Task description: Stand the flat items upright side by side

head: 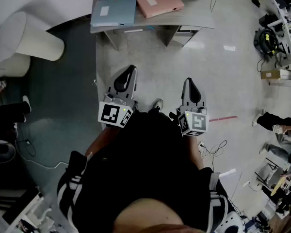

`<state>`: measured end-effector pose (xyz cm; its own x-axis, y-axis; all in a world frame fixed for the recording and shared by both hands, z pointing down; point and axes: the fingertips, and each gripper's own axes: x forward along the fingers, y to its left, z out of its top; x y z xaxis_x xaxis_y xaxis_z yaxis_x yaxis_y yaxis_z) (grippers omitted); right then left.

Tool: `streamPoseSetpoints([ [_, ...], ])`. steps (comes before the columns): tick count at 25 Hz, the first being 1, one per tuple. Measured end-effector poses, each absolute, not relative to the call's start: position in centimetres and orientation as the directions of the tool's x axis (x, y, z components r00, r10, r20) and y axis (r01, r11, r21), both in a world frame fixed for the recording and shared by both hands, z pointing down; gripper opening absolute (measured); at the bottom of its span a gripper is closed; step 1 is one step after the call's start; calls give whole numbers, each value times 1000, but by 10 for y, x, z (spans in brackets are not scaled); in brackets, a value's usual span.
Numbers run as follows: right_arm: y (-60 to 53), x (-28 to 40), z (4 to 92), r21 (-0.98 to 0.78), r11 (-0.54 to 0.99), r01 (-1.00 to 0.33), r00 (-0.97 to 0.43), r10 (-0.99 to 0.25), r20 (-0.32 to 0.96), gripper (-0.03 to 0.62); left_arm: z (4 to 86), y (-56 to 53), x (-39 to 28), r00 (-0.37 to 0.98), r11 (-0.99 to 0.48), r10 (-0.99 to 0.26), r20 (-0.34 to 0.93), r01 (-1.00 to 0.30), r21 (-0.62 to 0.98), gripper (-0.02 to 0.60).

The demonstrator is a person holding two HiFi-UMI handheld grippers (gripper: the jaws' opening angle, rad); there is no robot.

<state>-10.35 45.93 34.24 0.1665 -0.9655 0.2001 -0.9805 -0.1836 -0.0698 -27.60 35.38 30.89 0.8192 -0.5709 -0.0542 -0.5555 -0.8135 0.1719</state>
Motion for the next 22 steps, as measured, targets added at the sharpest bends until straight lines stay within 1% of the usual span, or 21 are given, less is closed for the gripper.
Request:
streamPoseSetpoints([
  [9,459,-108,340,-62,-173,-983,158,-967,199,23,309,353,-279,818,-811,-574,-48,-558,178,40],
  [16,460,-108,319,-94,-190,-977,178,-977,118,25,296,357,-282,822,-822,-564,-82,-548,157,40],
  [18,458,-107,329,-97,-177,-979,162,-976,143,36,306,356,-279,829,-827,-554,-75,-538,161,46],
  [19,455,-107,338,-100,-163,-981,145,-975,169,111,316,353,-277,835,-829,-548,-57,-533,166,93],
  [20,453,-108,347,-106,-149,-983,126,-972,197,217,325,352,-275,841,-831,-540,-30,-527,175,225],
  [21,452,-109,355,-113,-140,-984,112,-969,222,256,333,351,-273,847,-833,-532,-4,-522,184,281],
  [22,452,-110,359,-118,-136,-984,105,-966,238,257,338,351,-272,849,-833,-528,13,-520,188,281],
])
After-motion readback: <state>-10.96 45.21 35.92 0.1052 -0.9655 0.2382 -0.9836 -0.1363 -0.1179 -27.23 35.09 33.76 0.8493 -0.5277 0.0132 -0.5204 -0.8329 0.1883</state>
